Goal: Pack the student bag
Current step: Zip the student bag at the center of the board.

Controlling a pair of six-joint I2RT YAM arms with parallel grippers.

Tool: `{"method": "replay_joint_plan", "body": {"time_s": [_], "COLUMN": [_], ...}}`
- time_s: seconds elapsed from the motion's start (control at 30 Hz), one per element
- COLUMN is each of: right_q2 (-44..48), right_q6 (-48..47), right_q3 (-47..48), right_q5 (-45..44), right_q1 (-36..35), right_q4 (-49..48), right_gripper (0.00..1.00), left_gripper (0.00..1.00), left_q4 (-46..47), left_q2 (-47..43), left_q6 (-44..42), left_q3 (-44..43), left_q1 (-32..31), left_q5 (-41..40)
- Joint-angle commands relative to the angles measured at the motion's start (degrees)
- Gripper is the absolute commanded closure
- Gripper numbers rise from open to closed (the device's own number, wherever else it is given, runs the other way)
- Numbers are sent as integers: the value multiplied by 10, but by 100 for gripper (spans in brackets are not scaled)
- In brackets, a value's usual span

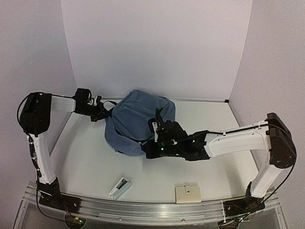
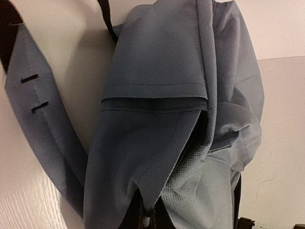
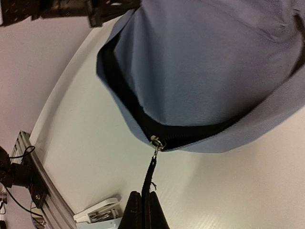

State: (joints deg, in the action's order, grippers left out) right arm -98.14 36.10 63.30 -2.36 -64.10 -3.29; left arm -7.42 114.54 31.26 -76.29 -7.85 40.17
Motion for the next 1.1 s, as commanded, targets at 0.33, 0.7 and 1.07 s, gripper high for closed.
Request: {"method": "replay_joint_plan", "body": {"time_s": [0.33, 0.7, 1.07], "right_q2": [-83, -124, -151], "right_q6": [16, -3, -5], "right_q3": [93, 137, 148], "right_q5": [34, 8, 19], "right_q1": [-80, -79, -78], "right_q4": [-56, -55, -55], "right_gripper": [100, 100, 100], "left_gripper": [28, 11, 10], "left_q4": [-59, -112, -55], "left_q2": [-123, -378, -439], "left_q6": [-70, 114, 238], "left_q3": [-19, 258, 355], "left_q1": [-8, -109, -209], "left_q5": [-186, -245, -259]}}
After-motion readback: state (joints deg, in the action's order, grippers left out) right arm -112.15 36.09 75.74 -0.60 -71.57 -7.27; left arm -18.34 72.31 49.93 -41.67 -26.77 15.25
